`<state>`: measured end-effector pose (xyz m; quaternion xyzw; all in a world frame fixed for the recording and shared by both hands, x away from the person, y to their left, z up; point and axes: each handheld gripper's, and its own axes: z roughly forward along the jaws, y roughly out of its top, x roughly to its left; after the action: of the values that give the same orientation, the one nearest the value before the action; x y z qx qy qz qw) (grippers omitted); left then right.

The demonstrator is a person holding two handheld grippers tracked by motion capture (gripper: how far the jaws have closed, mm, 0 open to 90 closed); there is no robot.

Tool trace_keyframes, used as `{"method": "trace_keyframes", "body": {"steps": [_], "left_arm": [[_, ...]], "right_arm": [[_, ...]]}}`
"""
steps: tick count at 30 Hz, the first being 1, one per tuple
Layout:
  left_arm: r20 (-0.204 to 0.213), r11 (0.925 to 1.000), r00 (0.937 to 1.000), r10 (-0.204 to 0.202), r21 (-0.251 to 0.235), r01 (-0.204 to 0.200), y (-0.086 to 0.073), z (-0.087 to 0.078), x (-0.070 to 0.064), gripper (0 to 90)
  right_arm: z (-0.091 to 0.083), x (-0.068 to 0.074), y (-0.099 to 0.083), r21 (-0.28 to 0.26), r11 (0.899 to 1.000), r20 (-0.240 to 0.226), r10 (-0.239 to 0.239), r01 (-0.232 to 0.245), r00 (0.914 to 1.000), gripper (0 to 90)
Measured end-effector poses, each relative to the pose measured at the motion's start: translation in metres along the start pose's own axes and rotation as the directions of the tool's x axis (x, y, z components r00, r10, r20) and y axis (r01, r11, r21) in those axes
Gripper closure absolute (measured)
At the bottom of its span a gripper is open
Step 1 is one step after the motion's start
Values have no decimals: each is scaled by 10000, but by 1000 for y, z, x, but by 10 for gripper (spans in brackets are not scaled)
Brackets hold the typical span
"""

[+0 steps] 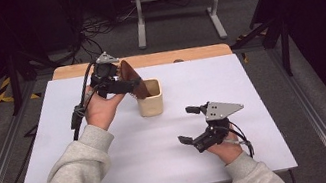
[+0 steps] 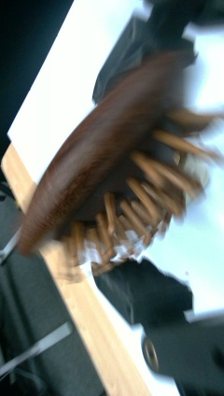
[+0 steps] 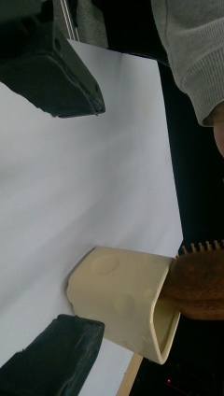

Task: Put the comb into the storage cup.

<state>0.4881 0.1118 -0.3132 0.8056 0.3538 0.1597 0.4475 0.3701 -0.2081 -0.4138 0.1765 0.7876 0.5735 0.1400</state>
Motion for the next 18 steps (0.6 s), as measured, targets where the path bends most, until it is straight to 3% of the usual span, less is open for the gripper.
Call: {"method": "trace_keyframes", "body": {"steps": [2,5,10,18], "left_arm": [[-275,10000,9996,25,-1,-25,0,-4,2,10],[-582,9998,9982,142,-159,-151,-2,-12,3,2],[-402,9980,9986,357,-503,-377,-4,-28,3,2],[-160,9881,9968,789,-1313,-803,-10,-55,1,2]], "right_arm": [[0,0,0,-20,10000,7,-3,3,10000,0],[0,0,0,-35,10000,35,-29,29,10000,0],[-2,-1,2,-141,9999,85,-51,53,10000,0],[-7,-2,5,-198,9998,216,-35,39,9998,0]]}}
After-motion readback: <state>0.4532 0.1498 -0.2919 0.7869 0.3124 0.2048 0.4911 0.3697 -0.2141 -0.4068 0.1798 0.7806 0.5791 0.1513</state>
